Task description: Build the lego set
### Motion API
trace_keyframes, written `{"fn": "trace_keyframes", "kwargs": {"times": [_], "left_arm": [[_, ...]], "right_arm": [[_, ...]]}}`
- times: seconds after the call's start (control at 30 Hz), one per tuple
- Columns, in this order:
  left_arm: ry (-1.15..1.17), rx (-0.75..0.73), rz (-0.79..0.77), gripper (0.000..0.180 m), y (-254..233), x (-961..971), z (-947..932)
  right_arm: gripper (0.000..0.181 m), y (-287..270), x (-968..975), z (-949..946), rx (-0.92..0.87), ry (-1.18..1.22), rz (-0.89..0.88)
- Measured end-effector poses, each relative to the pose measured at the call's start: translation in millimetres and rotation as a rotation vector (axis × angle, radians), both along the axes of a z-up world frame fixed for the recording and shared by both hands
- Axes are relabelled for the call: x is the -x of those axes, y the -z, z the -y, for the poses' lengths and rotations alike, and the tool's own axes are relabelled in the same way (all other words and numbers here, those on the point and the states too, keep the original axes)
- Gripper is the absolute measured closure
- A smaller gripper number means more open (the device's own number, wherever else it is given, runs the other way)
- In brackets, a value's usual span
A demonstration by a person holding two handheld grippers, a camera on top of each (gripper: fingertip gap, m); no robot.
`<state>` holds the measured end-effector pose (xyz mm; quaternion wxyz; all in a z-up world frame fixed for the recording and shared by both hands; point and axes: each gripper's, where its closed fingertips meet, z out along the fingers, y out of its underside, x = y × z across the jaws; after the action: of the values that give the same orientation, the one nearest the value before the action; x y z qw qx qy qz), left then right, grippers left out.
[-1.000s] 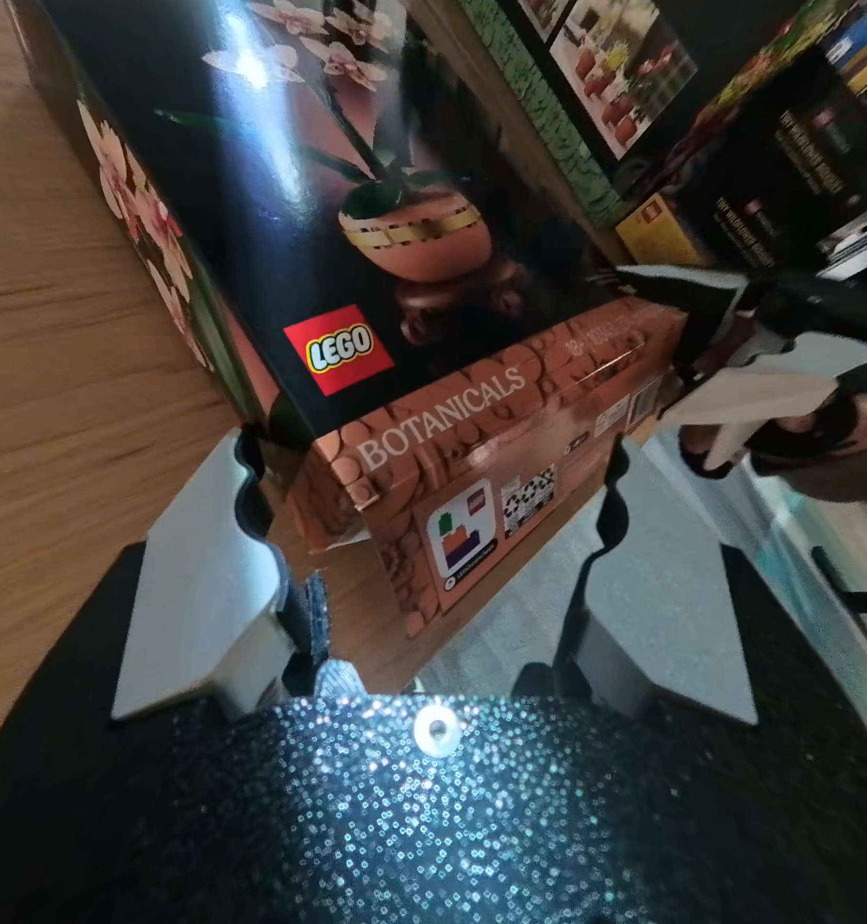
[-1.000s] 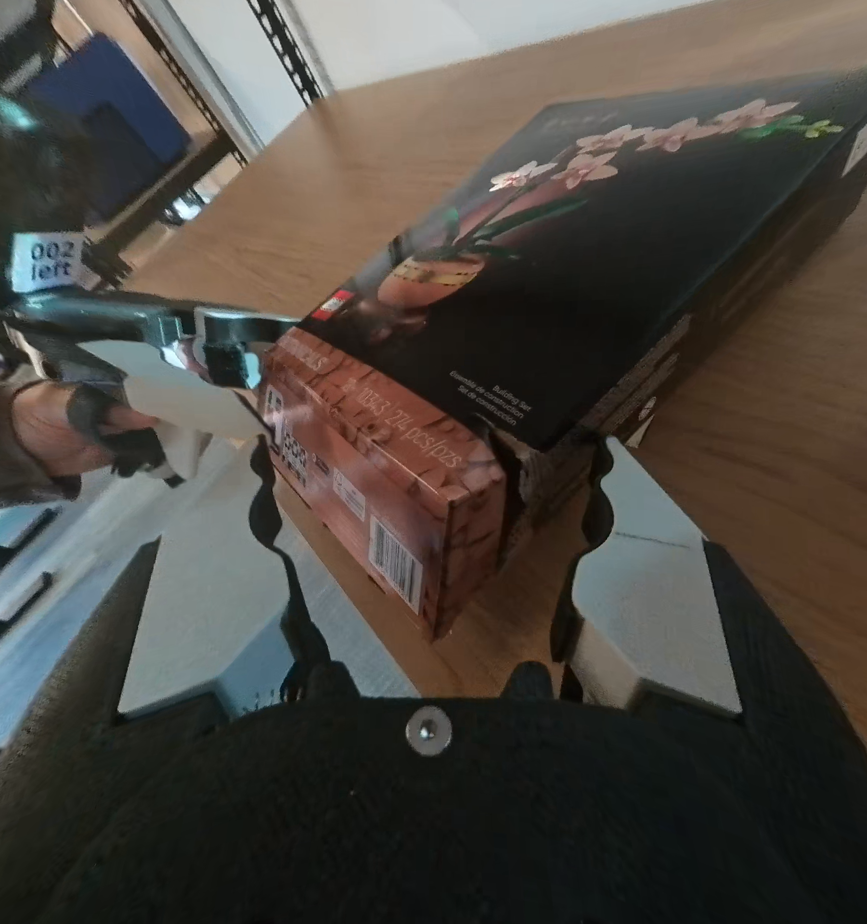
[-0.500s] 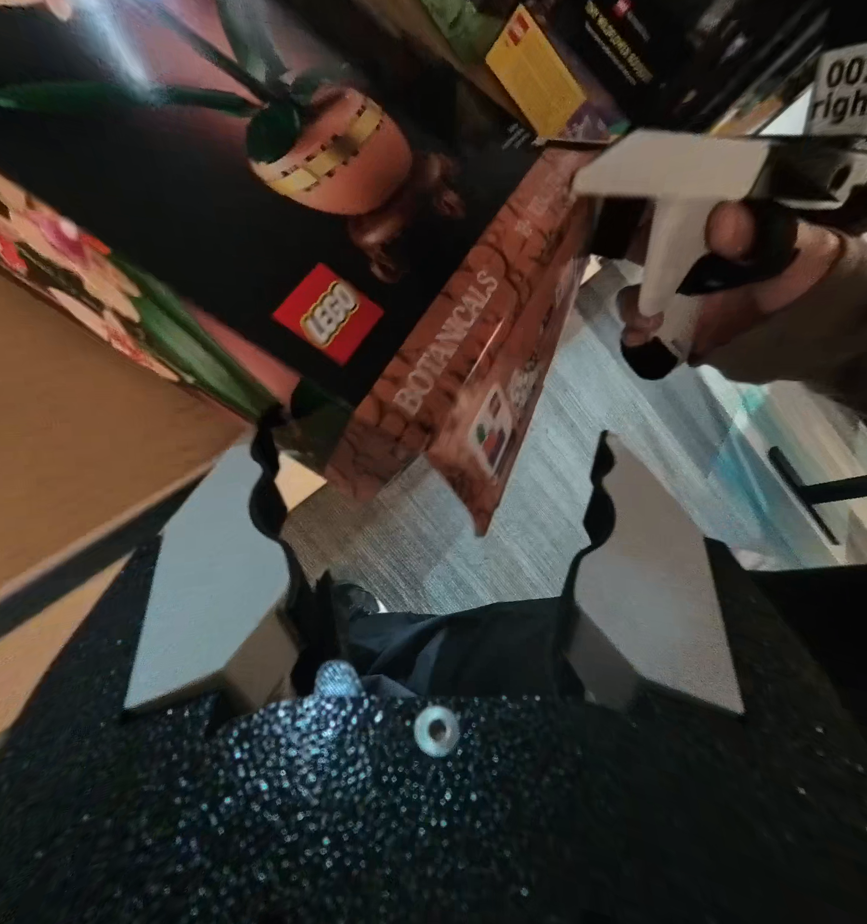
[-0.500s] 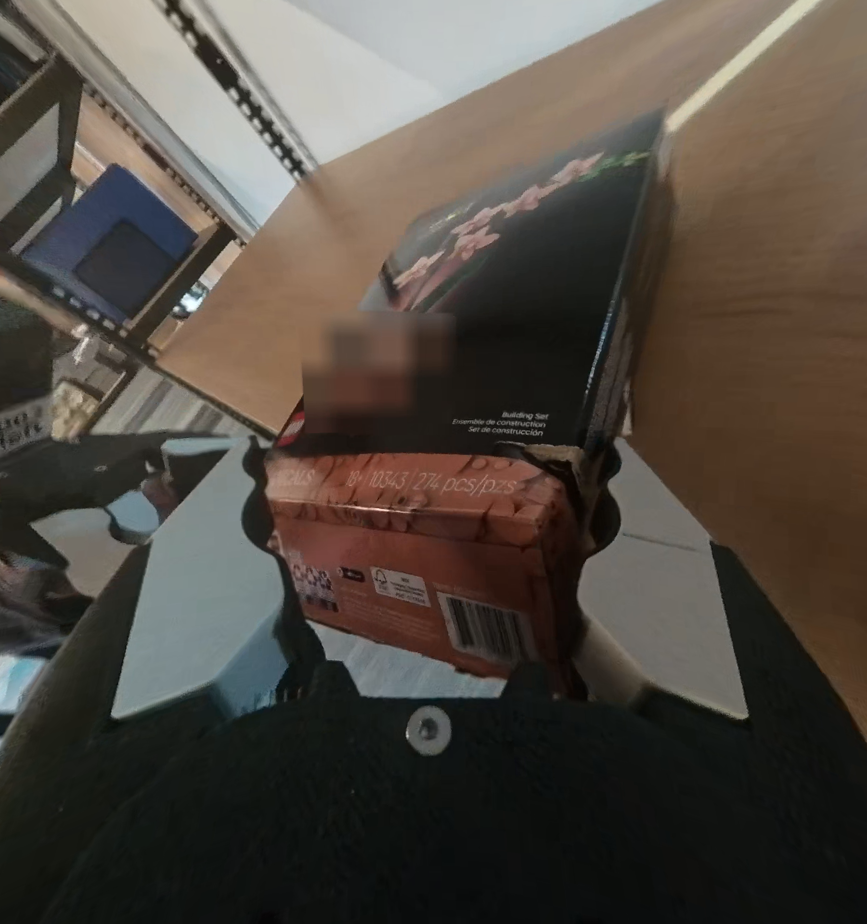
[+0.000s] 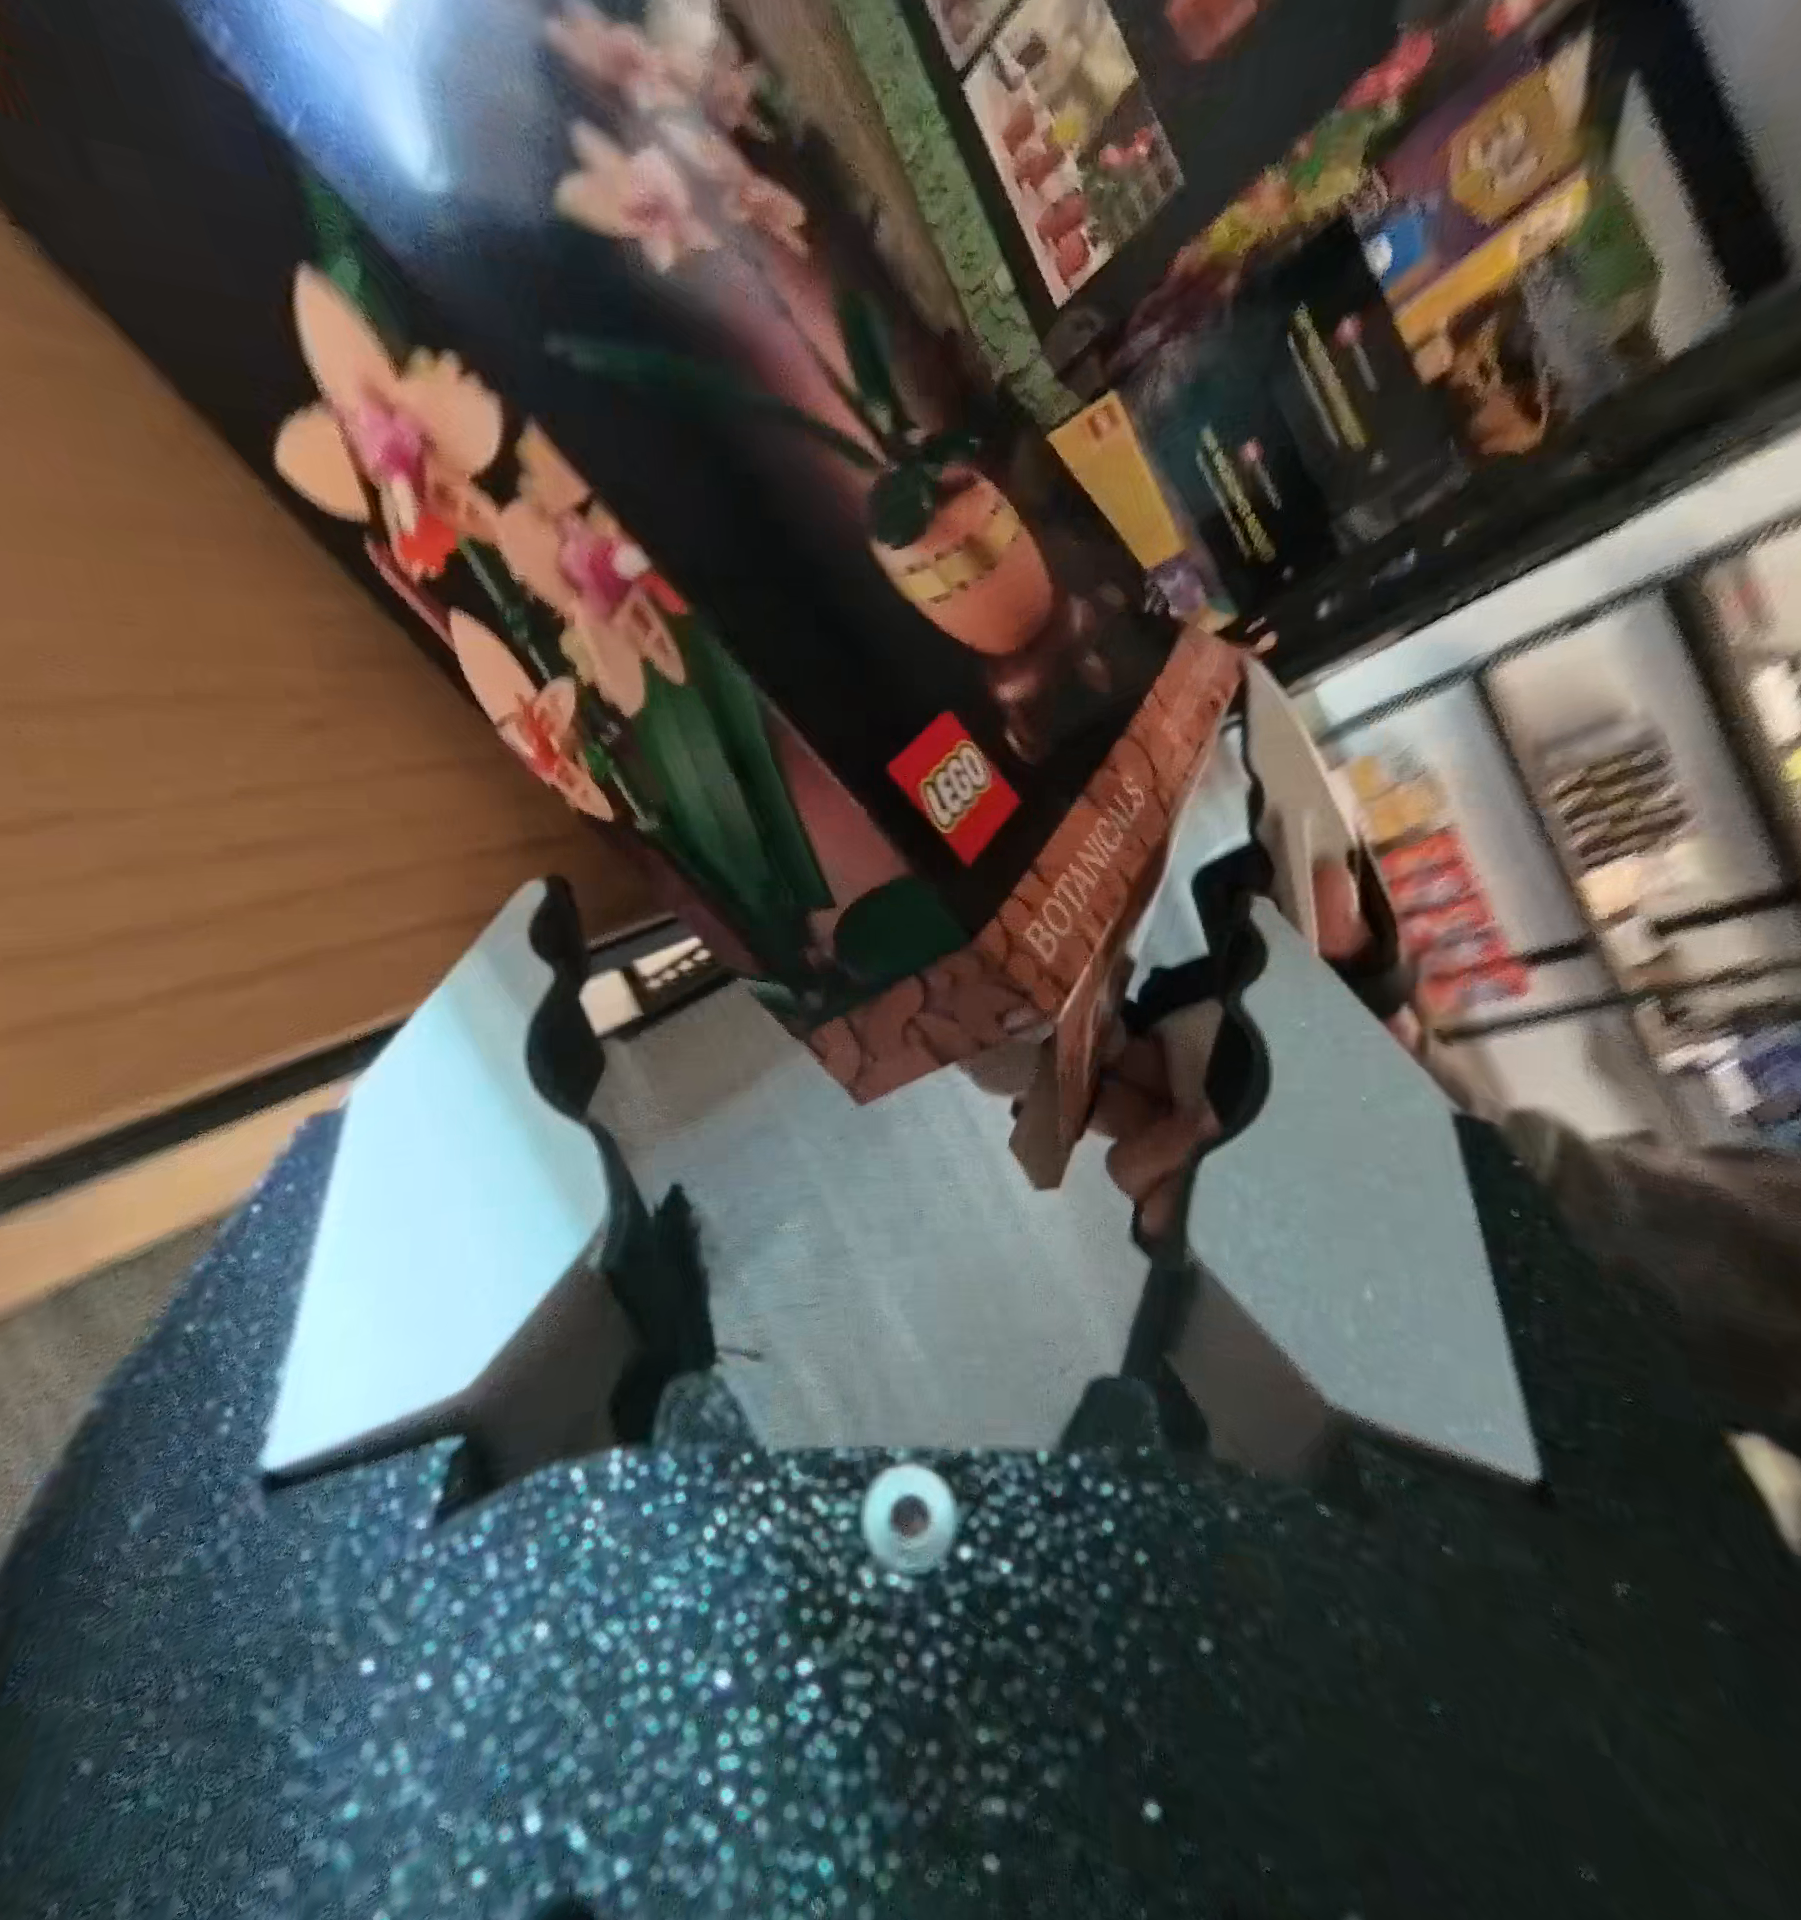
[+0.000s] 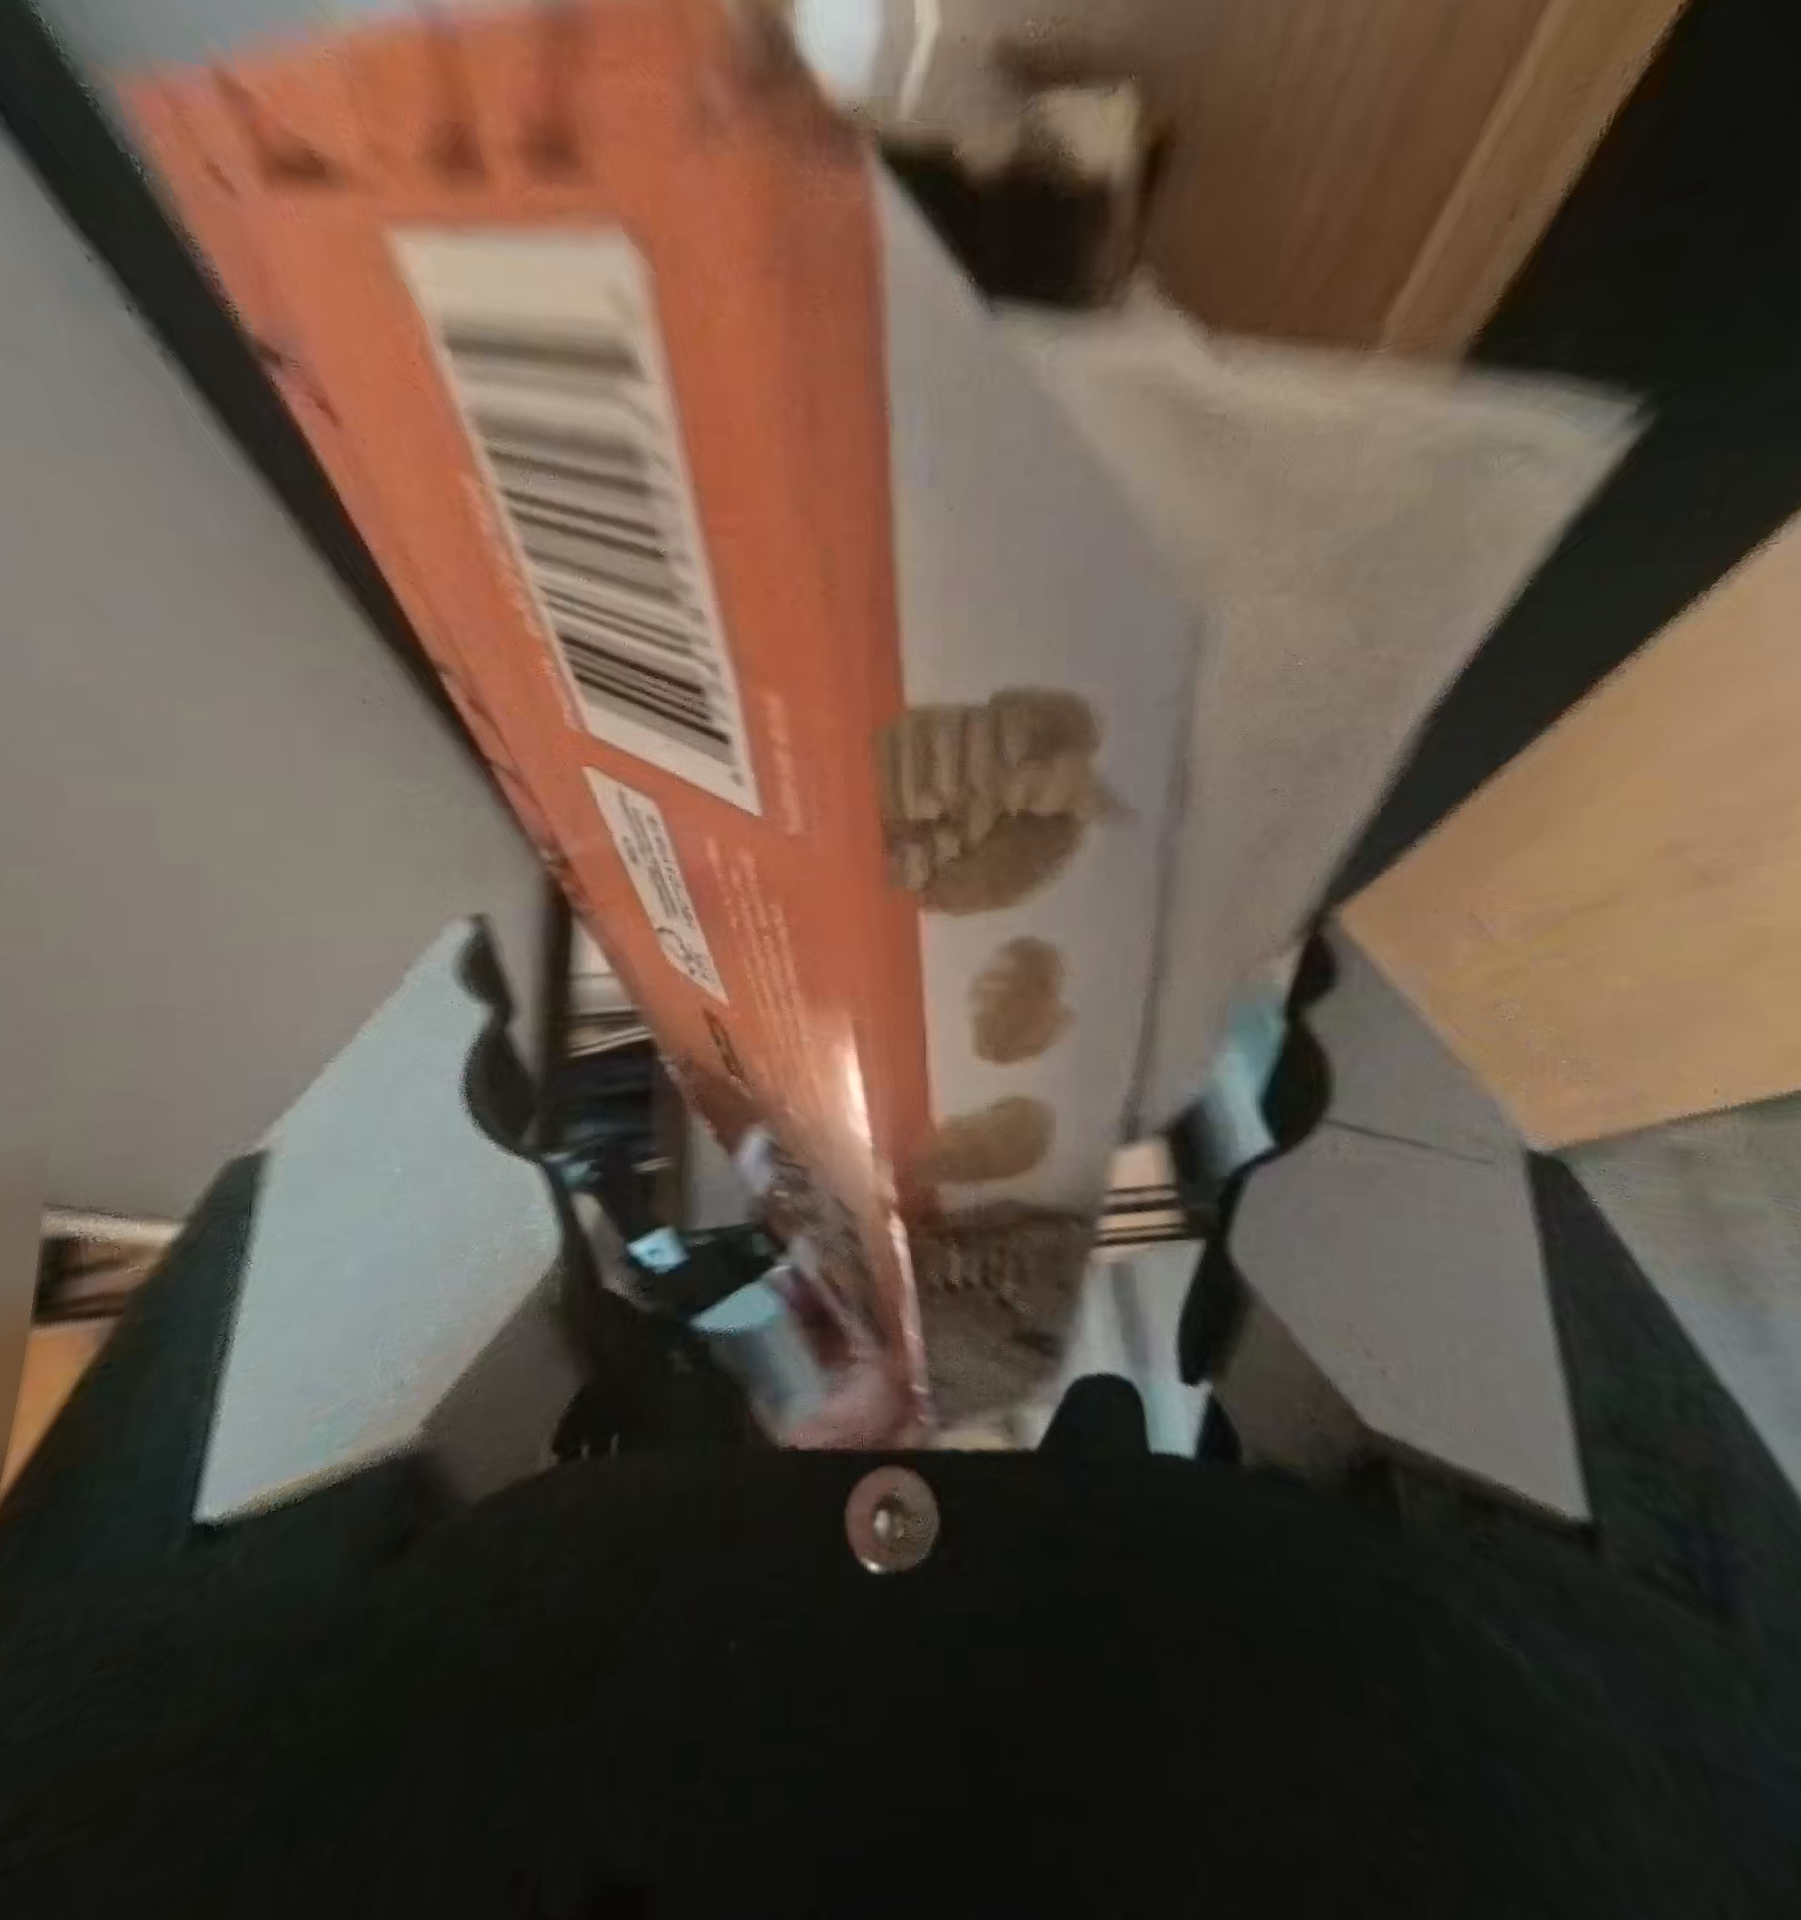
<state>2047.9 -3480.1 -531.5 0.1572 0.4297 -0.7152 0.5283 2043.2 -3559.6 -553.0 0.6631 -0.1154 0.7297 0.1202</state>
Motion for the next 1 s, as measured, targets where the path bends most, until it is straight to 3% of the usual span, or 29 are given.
{"fn": "trace_keyframes", "kwargs": {"times": [0.03, 0.1, 0.2, 0.37, 0.5, 0.6, 0.67, 0.7, 0.73, 0.9, 1.0], "left_arm": [[0.026, -0.035, 0.064, 0.061, -4, 1, -3], [0.076, -0.124, 0.221, 0.059, -13, 0, -12], [0.186, -0.327, 0.558, 0.05, -21, -5, -21], [0.458, -0.741, 1.26, 0.022, -16, -23, -7], [0.564, -0.849, 1.569, 0.022, -12, -36, 23], [0.529, -0.829, 1.679, 0.024, -24, -46, 45], [0.472, -0.769, 1.76, 0.039, -44, -49, 59], [0.444, -0.737, 1.774, 0.052, -54, -51, 64], [0.451, -0.708, 1.766, 0.079, -61, -50, 67], [0.448, -0.605, 1.59, 0.091, -89, -51, 78], [0.392, -0.537, 1.428, 0.092, -104, -55, 75]], "right_arm": [[0.058, -10, -5, -7, -0.088, -0.011, 0.057], [0.083, -16, -9, -10, -0.195, -0.004, 0.067], [0.093, -26, -10, -5, -0.2, 0.018, 0.048], [0.096, -52, -9, 2, -0.19, 0.008, -0.062], [0.098, -77, -6, 3, -0.233, -0.006, -0.12], [0.1, -96, -2, 2, -0.26, -0.028, -0.124], [0.103, -108, -1, 0, -0.254, -0.065, -0.125], [0.104, -113, 0, 1, -0.243, -0.073, -0.126], [0.105, -116, 0, 4, -0.226, -0.077, -0.13], [0.102, -143, 4, 16, -0.073, -0.112, -0.052], [0.101, -173, 21, 32, 0.172, -0.062, 0.087]]}}
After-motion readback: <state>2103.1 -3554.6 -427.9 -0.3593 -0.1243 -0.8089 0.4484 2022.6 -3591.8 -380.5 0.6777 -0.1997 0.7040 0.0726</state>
